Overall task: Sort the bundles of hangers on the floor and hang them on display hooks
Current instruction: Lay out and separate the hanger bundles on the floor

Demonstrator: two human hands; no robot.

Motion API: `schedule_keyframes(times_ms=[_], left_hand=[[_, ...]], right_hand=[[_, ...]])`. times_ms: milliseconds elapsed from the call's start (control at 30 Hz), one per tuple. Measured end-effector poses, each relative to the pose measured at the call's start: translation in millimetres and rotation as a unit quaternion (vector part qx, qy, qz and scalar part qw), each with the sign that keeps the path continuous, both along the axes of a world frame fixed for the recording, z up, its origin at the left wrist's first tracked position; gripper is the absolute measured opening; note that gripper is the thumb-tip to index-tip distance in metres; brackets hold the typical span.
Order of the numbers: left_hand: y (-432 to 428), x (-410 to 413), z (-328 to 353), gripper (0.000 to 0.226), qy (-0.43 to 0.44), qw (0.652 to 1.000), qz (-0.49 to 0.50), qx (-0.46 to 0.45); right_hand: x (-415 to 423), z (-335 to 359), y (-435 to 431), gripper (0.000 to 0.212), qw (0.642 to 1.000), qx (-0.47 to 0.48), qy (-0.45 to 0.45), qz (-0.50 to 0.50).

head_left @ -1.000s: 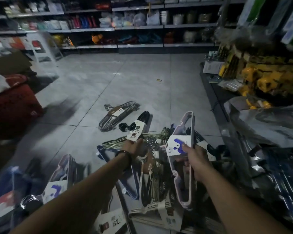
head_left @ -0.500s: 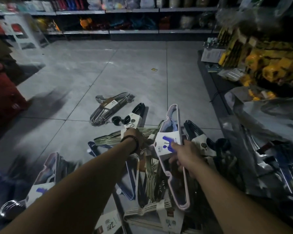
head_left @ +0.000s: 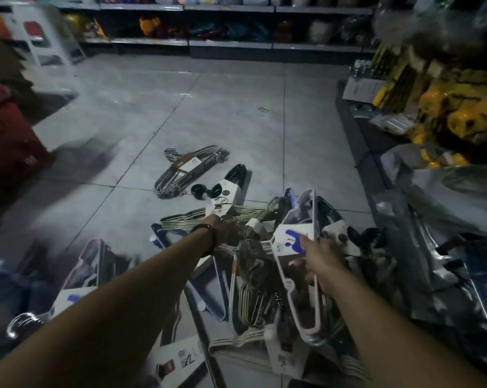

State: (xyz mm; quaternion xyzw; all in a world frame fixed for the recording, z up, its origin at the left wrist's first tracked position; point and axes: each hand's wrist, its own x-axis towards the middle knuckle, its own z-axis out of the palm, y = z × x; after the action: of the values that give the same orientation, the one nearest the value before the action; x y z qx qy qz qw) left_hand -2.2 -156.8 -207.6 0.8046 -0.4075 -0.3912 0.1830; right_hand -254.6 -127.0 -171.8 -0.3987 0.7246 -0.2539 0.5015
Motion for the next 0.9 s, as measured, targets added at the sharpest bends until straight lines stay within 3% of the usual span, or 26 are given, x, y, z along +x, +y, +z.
schedule_keyframes(times_ms=[133, 167, 267, 333, 433, 567, 667, 767, 900], left_hand=[[35.2, 17.4, 23.8, 0.057, -0.046, 0.998, -0.022, -0.045], [48.6, 21.1, 34.7, 0.054, -0.013, 0.999, -0.021, -0.047], [90.3, 31.2, 71.3, 0.046, 0.197, 0.98, 0.003, -0.031], [117.1, 47.5, 84.4, 0.041, 0.223, 0.974, -0.01, -0.03], [154.2, 77.8, 95.3, 0.017, 0.148, 0.987, -0.038, -0.054], [208.5, 142.7, 104.2, 0.021, -0.057, 0.994, -0.037, -0.085], [247.0, 201.5, 97.2, 0.019, -0.159, 0.985, -0.045, -0.053], [279.4, 258.7, 75.3, 0.025, -0.219, 0.974, -0.053, 0.005], [298.6, 306.6, 45.2, 0.023, -0.177, 0.984, 0.006, 0.029]], right_hand=[[6.6, 25.8, -1.9, 0.024, 0.996, -0.061, -0.041, 0.041], [10.1, 32.7, 0.0, 0.025, 0.995, -0.058, -0.055, 0.064], [29.0, 50.1, 11.9, 0.026, 0.984, -0.041, -0.102, 0.138], [51.8, 60.6, 22.9, 0.028, 0.976, -0.04, -0.116, 0.177], [93.3, 74.0, 39.1, 0.031, 0.962, -0.048, -0.108, 0.247], [164.3, 88.5, 75.2, 0.019, 0.924, -0.072, -0.064, 0.369], [219.6, 79.9, 109.8, 0.008, 0.891, -0.022, -0.078, 0.446], [269.7, 41.5, 132.5, 0.027, 0.857, 0.042, -0.039, 0.513], [333.3, -11.3, 158.5, 0.048, 0.831, 0.015, 0.056, 0.553]])
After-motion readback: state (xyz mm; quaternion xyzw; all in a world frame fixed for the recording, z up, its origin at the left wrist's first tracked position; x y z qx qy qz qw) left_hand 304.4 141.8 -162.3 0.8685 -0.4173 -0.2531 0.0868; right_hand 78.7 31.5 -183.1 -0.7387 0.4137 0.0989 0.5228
